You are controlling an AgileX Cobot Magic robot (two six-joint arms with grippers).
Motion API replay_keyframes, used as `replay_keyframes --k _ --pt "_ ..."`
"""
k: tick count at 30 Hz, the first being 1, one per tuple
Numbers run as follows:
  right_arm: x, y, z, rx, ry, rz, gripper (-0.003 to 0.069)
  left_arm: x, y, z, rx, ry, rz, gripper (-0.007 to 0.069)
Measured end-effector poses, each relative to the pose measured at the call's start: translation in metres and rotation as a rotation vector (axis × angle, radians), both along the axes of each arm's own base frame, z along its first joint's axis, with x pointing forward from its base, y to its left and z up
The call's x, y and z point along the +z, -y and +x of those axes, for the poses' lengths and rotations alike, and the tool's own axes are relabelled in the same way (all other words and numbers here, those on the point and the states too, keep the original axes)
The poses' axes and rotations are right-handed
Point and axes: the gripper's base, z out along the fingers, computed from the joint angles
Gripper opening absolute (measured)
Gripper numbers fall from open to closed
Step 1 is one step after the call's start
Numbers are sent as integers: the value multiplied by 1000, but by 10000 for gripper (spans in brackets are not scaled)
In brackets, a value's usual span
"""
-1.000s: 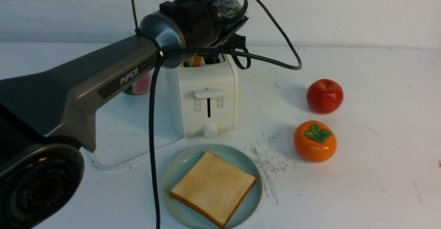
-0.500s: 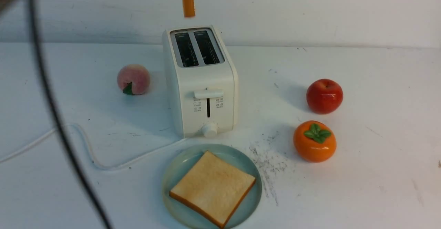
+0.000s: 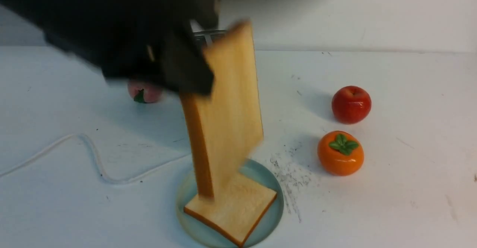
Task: Take toasted bread from bread machine on white table place on plate.
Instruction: 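Place the slice of bread on the plate with the left gripper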
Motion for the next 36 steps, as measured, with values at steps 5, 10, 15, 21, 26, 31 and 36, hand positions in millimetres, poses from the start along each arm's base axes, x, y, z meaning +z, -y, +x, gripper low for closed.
replay_keyframes --k 5,10,15,21,26,31,36 --pt "0 0 0 0 0 1 11 -94 11 20 56 -33 19 78" --pt "0 0 0 0 0 1 12 -119 17 36 131 23 -33 78" --pt "0 0 0 0 0 1 15 -133 28 50 191 2 -91 78" --pt "0 0 0 0 0 1 21 -156 38 64 235 -52 -97 78" --pt "0 0 0 1 0 1 22 -164 40 68 244 -58 -88 78" --pt "0 0 0 1 -2 3 22 -171 42 73 252 -49 -78 78" --pt "0 0 0 1 -5 2 22 -175 42 74 250 -48 -67 78"
